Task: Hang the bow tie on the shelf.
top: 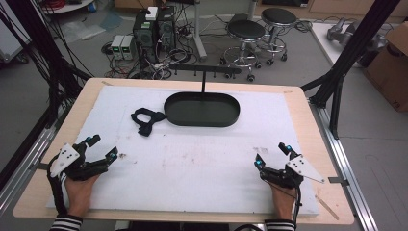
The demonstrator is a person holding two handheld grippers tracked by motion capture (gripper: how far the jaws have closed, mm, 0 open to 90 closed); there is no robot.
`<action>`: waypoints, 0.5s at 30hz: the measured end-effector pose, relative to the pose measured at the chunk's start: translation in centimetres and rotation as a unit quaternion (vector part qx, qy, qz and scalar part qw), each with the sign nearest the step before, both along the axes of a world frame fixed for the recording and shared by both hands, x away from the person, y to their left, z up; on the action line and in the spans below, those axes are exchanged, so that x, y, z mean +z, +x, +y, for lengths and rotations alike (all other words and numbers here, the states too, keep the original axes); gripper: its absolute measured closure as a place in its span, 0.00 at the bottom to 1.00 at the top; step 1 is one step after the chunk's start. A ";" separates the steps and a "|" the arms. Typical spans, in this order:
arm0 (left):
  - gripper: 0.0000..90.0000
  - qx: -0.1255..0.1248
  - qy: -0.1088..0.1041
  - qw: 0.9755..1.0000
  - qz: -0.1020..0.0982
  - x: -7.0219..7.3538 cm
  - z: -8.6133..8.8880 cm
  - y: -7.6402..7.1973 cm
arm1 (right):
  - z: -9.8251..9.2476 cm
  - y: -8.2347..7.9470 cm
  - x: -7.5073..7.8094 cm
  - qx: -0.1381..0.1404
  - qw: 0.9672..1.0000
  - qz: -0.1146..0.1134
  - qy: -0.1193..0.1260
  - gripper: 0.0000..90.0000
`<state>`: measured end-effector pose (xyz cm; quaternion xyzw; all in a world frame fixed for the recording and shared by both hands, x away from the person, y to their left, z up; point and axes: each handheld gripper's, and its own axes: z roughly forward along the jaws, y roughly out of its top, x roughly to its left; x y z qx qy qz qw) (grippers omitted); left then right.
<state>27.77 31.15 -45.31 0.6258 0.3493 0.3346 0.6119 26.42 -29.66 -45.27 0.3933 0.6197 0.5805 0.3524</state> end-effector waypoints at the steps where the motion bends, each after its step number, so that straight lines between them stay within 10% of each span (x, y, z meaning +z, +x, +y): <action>1: 0.19 0.000 0.001 1.000 0.000 0.0 0.0 0.0 | 0.0 0.0 0.0 0.000 1.000 0.001 0.000 0.05; 15: 0.19 -0.001 0.005 1.000 0.002 0.0 -0.1 0.1 | 0.0 0.1 0.0 0.000 1.000 -0.004 -0.008 0.05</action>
